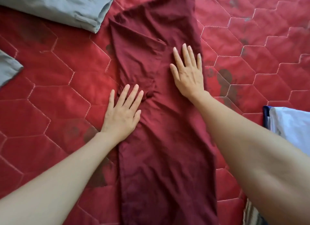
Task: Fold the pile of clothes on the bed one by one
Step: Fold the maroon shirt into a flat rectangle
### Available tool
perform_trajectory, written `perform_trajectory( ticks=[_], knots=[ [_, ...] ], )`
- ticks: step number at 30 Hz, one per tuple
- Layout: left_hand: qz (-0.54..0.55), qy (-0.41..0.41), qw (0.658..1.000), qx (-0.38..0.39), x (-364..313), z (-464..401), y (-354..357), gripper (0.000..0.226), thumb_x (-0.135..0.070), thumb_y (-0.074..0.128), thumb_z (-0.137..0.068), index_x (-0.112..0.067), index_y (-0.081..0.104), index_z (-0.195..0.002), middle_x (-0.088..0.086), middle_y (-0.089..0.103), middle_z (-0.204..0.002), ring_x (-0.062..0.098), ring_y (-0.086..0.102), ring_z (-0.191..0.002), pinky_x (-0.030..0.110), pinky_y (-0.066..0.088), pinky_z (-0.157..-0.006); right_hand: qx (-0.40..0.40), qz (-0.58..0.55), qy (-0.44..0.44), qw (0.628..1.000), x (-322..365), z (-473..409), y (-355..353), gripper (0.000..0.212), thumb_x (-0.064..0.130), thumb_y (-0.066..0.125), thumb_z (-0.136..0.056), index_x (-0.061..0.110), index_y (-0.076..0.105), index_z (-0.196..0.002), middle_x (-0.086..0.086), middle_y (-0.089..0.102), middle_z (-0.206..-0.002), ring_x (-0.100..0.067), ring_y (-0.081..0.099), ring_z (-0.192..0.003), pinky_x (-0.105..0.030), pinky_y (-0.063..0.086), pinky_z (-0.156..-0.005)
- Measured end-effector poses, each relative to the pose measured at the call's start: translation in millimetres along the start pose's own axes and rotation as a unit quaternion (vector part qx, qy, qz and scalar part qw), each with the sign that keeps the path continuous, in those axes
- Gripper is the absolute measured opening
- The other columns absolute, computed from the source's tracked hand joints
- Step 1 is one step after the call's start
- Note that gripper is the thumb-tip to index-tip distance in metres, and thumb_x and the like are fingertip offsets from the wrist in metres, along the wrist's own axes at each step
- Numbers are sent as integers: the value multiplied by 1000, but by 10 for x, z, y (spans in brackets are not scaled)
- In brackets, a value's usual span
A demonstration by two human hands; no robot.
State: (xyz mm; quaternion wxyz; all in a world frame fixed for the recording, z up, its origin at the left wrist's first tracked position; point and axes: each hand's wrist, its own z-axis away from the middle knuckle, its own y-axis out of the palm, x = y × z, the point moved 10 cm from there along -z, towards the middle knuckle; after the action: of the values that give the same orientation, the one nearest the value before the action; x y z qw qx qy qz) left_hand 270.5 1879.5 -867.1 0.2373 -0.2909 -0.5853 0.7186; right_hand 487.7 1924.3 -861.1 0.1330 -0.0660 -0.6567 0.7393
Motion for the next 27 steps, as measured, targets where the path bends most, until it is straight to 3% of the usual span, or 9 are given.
perform_trajectory(
  ticks=[5, 10, 15, 20, 24, 27],
  knots=[
    [-48, -113, 992, -26, -287, 258, -146, 62, -28, 34, -95, -1, 24, -149, 16, 15, -159, 29, 10, -148, 56, 3, -116, 14, -15, -46, 999, 180, 1014, 188, 54, 45, 27, -102, 25, 23, -153, -10, 14, -161, -25, 9, -149, -47, 6, -120],
    [-7, -86, 996, 13, -819, 1164, 226, 60, -35, 30, -96, -16, 25, -152, 13, 16, -160, 30, 15, -147, 55, 14, -116, 13, -40, -42, 998, 257, 2529, 394, 52, 37, 35, -101, 22, 30, -151, -10, 22, -159, -25, 14, -149, -48, 14, -120],
    [6, -109, 992, 57, -714, 2150, 436, 60, -35, 28, -95, -11, 28, -151, 9, 14, -161, 28, 14, -148, 57, 17, -116, 43, -52, -38, 997, 199, 3676, 458, 51, 32, 38, -99, 19, 37, -148, -13, 26, -157, -28, 19, -147, -52, 24, -115],
    [-28, -122, 992, 30, -762, 2050, 99, 58, -26, 36, -92, -2, 38, -144, 15, 22, -158, 32, 18, -146, 58, 11, -115, 4, -102, -14, 995, 301, 3483, 210, 50, 31, 43, -98, 14, 43, -145, -16, 31, -154, -29, 25, -145, -53, 22, -116],
    [-13, -57, 998, -35, -1093, 1430, -98, 53, -23, 37, -94, -8, 38, -145, 13, 26, -157, 31, 20, -146, 56, 12, -117, -25, -92, -41, 995, 583, 2790, 113, 51, 35, 40, -99, 20, 38, -148, -13, 28, -157, -27, 22, -147, -50, 15, -118],
    [-4, -26, 1000, -6, -1278, 1403, 174, 53, -27, 34, -98, -10, 30, -149, 12, 24, -158, 29, 20, -146, 54, 12, -117, -5, -50, -39, 998, 627, 2775, 305, 50, 37, 34, -101, 24, 33, -150, -9, 23, -159, -24, 18, -148, -50, 15, -118]
  ],
)
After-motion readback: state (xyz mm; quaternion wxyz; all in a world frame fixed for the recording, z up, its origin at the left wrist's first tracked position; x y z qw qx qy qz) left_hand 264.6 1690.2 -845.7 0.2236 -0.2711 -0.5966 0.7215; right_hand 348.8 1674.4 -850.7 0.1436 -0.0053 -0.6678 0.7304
